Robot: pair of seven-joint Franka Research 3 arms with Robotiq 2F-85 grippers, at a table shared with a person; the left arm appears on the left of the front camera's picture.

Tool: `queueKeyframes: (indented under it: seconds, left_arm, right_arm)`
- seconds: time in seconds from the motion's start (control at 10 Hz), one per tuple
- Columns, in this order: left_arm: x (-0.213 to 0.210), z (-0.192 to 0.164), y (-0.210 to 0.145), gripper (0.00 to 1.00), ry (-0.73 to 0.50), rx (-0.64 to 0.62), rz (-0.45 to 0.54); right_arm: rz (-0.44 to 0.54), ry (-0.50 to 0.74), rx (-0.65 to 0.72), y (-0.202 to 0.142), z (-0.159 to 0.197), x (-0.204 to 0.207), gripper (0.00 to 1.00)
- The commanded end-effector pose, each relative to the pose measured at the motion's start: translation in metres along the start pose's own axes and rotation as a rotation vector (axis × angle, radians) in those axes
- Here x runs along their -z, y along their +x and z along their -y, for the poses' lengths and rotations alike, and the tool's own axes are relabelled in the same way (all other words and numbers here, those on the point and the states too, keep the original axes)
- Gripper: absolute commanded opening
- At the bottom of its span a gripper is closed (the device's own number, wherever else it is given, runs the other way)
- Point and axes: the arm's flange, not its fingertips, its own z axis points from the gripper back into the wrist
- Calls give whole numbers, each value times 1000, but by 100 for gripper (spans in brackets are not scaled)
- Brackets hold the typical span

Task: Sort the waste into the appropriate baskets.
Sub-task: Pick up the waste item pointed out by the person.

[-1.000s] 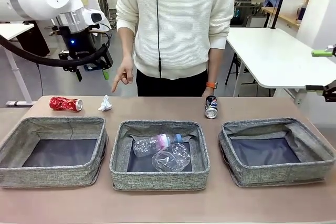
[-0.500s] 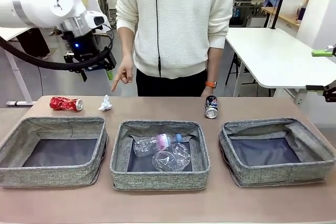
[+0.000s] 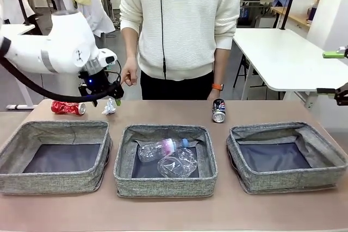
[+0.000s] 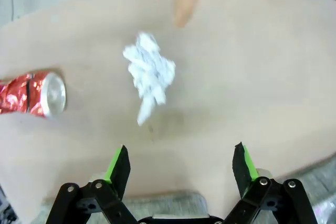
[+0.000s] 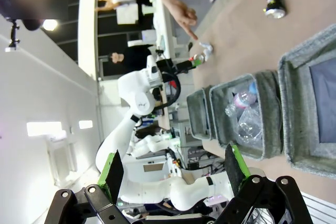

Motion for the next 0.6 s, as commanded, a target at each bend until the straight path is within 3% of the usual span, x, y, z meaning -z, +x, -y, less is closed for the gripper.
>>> queueKeyframes:
  seconds: [0.0, 0.3, 0.5]
  left_arm:
    - [23, -13, 23, 100, 46, -62, 85]
    - [48, -20, 33, 100, 19, -123, 179]
    - [61, -17, 40, 100, 36, -127, 171]
  right_arm:
    - [-6, -2, 1, 0, -3, -3, 100]
    - [-6, -2, 1, 0, -3, -3, 100]
    - [-6, -2, 1, 0, -3, -3, 100]
